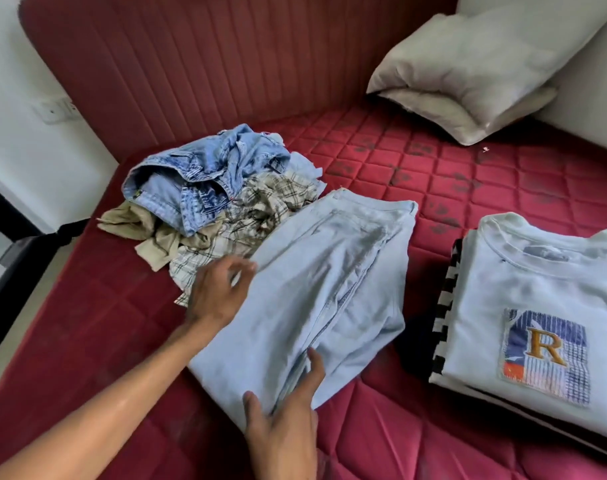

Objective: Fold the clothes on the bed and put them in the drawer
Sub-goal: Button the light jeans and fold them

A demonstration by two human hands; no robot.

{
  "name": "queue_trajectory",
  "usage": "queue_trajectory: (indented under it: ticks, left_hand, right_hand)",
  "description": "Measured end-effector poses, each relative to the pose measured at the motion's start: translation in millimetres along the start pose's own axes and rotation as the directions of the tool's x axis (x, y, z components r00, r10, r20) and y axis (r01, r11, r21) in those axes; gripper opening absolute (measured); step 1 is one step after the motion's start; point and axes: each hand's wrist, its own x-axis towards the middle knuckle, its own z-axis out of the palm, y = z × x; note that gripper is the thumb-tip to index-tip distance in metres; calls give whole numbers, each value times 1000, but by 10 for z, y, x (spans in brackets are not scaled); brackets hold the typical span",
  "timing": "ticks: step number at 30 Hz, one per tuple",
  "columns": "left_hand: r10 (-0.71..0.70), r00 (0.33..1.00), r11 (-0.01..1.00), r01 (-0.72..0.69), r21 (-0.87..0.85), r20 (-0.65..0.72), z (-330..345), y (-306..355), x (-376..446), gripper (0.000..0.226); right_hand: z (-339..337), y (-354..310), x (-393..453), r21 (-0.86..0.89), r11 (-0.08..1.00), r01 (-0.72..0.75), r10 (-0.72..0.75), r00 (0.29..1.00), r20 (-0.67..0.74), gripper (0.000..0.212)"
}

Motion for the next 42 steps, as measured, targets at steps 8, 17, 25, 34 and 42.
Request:
queue_trajectory:
  ticks: [8,17,25,34,42]
  left_hand:
    - [-457,857,889,435,143,237,-201,-818,-867,47]
    - [-613,689,459,709,-535,387,-459,-1087,-1052,34]
    - [-685,615,475,783,-401,390,-1899,-1386,-2060,37]
    - [-552,590,417,807,-417,589,-3270,-1319,-2368,46]
    - [-445,781,455,619,-641,438,-2412,-753,-1104,28]
  right_hand:
    - [-189,-256,-302,-602,738,305,-170,948,270,82]
    - [-30,-292,-594,-841,97,533,-459,774,437,20]
    - [608,-629,-1672,-659,361,660,-152,739,656,20]
    - [607,-1390,-1848,-137,884,447,-171,582,795,35]
    - [-101,-1403,-673,46,931,363,-359,881,308,46]
